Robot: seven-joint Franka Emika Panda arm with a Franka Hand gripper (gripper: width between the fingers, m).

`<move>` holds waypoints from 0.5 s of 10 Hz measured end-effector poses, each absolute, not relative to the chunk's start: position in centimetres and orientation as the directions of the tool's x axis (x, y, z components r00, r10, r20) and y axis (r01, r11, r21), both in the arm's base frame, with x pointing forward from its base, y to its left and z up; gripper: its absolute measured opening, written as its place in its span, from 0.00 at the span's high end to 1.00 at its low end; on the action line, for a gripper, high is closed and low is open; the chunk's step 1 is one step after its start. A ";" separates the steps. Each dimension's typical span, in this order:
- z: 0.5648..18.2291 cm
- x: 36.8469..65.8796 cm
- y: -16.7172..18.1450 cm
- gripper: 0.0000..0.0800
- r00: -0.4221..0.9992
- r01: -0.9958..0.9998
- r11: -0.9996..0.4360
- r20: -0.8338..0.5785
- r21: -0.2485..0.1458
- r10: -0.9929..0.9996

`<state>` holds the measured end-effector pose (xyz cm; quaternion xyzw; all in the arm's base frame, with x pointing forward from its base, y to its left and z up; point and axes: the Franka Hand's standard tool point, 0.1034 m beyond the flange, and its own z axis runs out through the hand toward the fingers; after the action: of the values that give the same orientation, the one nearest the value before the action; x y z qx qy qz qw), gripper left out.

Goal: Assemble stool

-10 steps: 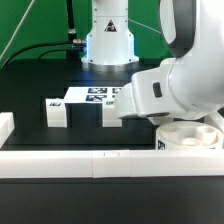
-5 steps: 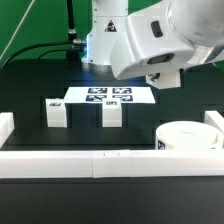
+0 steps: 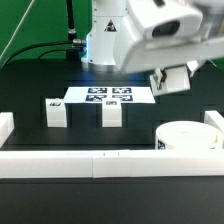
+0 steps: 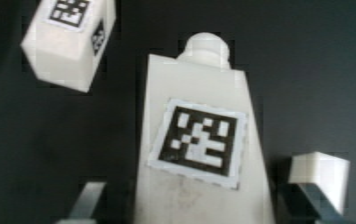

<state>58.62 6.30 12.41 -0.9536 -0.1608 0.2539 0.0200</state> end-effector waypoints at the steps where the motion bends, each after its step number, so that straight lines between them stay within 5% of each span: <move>1: 13.9 60.7 6.5 0.59 0.852 0.326 -0.939 -0.396 -0.112 0.343; 5: 14.1 62.2 6.3 0.59 0.930 0.332 -0.941 -0.143 -0.063 0.338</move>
Offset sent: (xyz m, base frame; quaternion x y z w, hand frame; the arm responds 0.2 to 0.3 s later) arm 0.0000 0.0000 0.0000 0.0000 0.1938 0.0000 0.9810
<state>62.22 6.30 14.11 -0.9822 -0.1704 0.0763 0.0189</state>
